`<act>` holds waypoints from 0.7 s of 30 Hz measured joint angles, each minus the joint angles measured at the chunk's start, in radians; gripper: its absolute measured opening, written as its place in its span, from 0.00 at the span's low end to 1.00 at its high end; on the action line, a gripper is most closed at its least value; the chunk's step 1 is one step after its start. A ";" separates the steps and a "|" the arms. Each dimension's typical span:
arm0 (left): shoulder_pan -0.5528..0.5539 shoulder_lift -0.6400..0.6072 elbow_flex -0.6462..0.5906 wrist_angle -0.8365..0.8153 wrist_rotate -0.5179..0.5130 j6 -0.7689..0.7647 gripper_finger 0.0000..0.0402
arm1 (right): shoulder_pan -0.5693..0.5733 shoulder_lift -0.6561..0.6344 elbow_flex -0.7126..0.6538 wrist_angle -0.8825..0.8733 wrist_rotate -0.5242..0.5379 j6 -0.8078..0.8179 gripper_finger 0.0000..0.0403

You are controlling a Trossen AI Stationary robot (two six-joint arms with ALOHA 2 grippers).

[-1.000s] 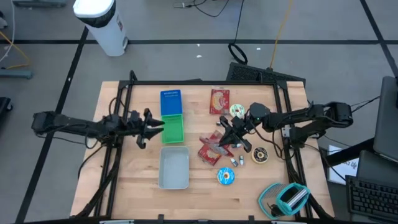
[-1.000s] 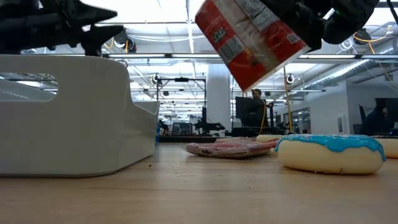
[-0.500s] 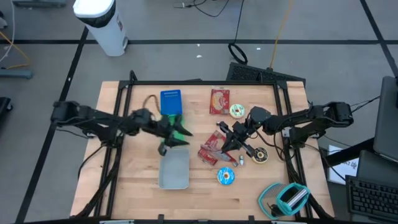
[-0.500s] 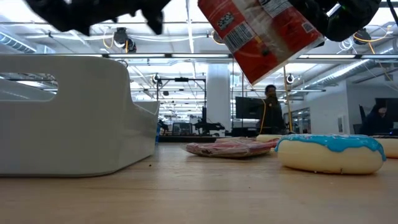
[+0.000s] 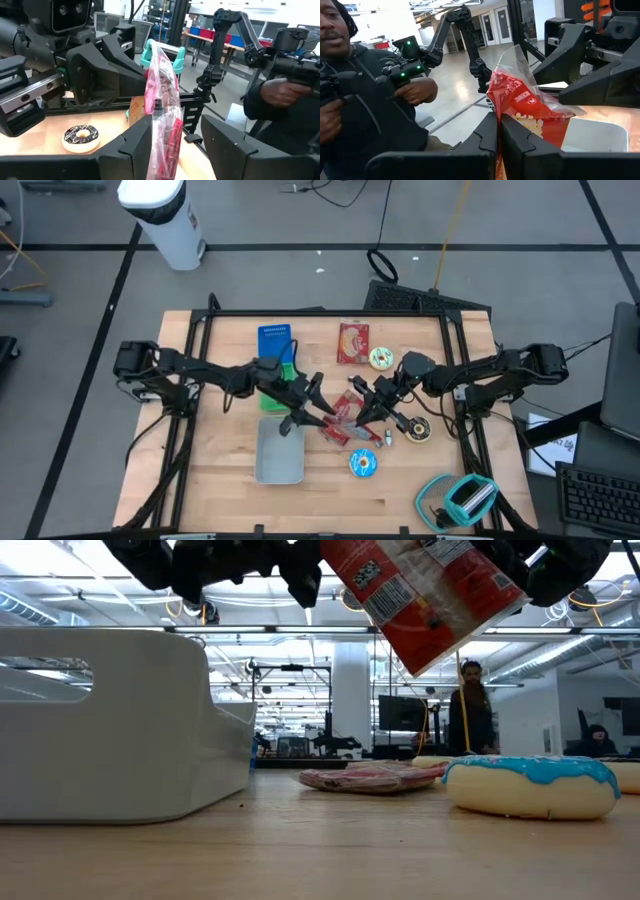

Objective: Pick & Place Food Item
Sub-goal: Put the right popcorn pack into the gray bin

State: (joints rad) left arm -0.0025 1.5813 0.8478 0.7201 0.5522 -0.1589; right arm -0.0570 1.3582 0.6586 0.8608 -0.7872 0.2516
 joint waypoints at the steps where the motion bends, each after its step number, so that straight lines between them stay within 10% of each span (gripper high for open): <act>1: 0.000 0.000 0.000 0.000 0.000 0.000 0.43 | 0.000 0.000 0.000 0.000 0.000 -0.001 0.00; 10: 0.009 0.001 0.000 -0.001 -0.011 0.019 0.43 | 0.037 0.000 0.000 0.004 -0.114 -0.032 0.00; 21: -0.034 0.001 0.000 0.009 -0.010 0.024 0.43 | 0.007 0.000 0.000 0.003 0.043 -0.052 0.00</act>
State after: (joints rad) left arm -0.0365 1.5826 0.8478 0.7294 0.5419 -0.1348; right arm -0.0502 1.3582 0.6582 0.8642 -0.7447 0.1992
